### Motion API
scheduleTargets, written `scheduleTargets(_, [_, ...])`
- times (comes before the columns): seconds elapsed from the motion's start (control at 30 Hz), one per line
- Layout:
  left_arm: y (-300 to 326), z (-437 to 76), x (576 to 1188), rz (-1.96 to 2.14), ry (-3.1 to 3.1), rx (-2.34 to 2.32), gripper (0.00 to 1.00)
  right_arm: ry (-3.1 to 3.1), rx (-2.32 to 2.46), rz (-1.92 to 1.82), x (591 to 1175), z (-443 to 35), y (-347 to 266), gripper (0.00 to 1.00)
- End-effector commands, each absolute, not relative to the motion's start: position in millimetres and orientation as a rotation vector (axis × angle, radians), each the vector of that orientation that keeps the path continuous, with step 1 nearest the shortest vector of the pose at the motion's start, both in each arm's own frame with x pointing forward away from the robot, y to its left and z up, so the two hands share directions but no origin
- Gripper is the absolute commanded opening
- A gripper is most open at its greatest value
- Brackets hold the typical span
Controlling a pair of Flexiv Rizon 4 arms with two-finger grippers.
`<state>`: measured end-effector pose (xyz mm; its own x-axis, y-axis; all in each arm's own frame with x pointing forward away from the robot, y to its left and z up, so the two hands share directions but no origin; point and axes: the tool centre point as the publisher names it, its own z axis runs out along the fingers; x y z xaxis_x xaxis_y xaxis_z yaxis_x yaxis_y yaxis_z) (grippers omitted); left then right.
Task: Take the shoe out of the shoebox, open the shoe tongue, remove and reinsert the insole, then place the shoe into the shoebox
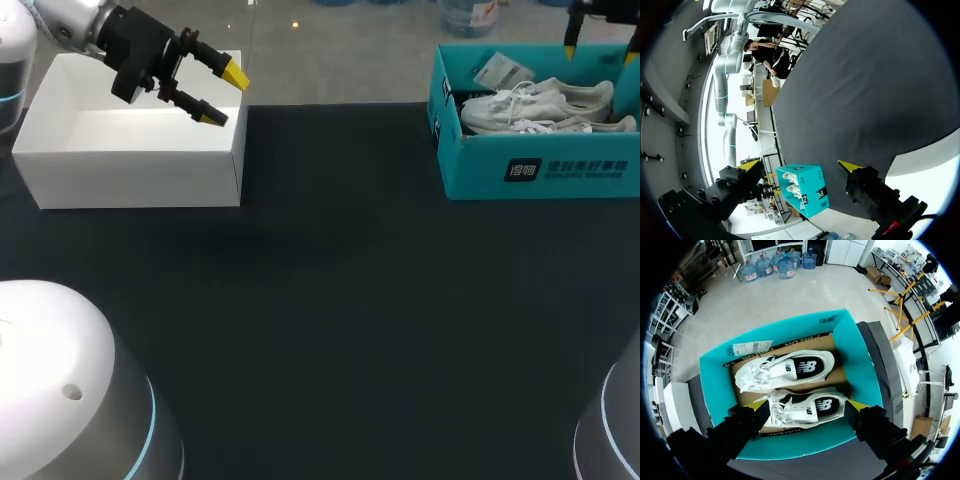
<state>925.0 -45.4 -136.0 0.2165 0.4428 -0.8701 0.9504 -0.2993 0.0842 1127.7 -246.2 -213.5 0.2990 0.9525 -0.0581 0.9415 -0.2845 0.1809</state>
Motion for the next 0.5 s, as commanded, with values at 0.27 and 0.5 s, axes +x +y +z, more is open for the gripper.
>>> scheduleTargets(0.27, [-45.3,-135.6,924.9,-1.009,1.290,1.854,1.00,1.731,2.317,0.181,1071.9,-187.1,-219.7,1.00])
scheduleTargets(0.5, [-45.3,-135.6,924.9,-1.009,1.290,1.854,1.00,1.731,2.317,0.181,1071.9,-187.1,-219.7,1.00])
